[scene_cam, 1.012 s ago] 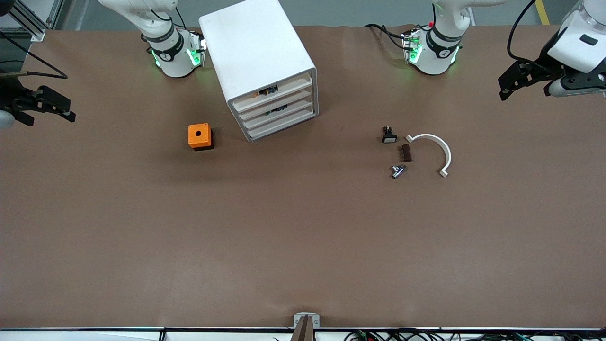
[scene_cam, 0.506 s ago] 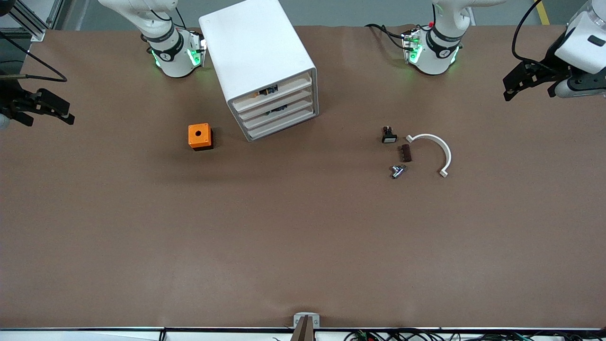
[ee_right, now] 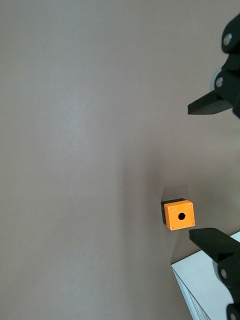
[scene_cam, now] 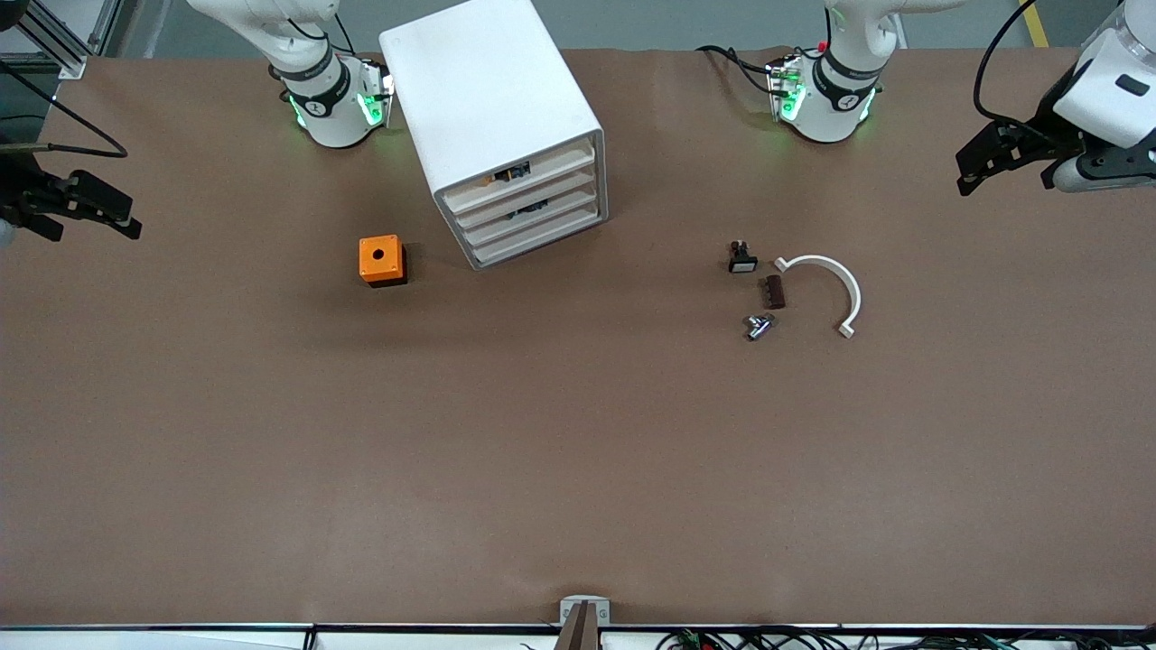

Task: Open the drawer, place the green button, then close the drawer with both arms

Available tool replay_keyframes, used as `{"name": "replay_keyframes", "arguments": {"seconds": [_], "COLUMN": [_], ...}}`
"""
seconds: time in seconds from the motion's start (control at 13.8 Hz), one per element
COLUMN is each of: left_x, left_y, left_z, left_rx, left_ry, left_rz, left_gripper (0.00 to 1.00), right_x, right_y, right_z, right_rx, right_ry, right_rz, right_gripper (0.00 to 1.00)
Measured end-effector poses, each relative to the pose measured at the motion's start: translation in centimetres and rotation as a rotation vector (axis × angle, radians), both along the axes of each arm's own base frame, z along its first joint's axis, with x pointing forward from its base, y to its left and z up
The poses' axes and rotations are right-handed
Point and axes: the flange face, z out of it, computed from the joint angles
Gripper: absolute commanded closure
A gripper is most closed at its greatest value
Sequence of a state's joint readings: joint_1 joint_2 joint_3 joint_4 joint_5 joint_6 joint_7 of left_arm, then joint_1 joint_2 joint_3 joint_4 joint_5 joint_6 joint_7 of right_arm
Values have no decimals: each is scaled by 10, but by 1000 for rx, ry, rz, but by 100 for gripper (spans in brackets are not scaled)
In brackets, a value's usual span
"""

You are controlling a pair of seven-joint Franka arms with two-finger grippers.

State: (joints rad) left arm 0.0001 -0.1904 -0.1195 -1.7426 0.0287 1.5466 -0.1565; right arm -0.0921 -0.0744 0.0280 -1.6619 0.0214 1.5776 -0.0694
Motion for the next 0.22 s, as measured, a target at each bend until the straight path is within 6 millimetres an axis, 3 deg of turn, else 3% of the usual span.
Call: {"name": "replay_keyframes", "arguments": {"seconds": [0.22], "left_x": [-1], "left_y": [-1], "left_z": [0], "left_rx": [1], "left_ry": [4], "left_rz": [-1], "left_gripper": [0], "right_x": [0], "right_y": [0], "right_z": [0], "right_rx": [0], "right_ry": [-1], "right_rz": [0], "right_gripper": [0]}}
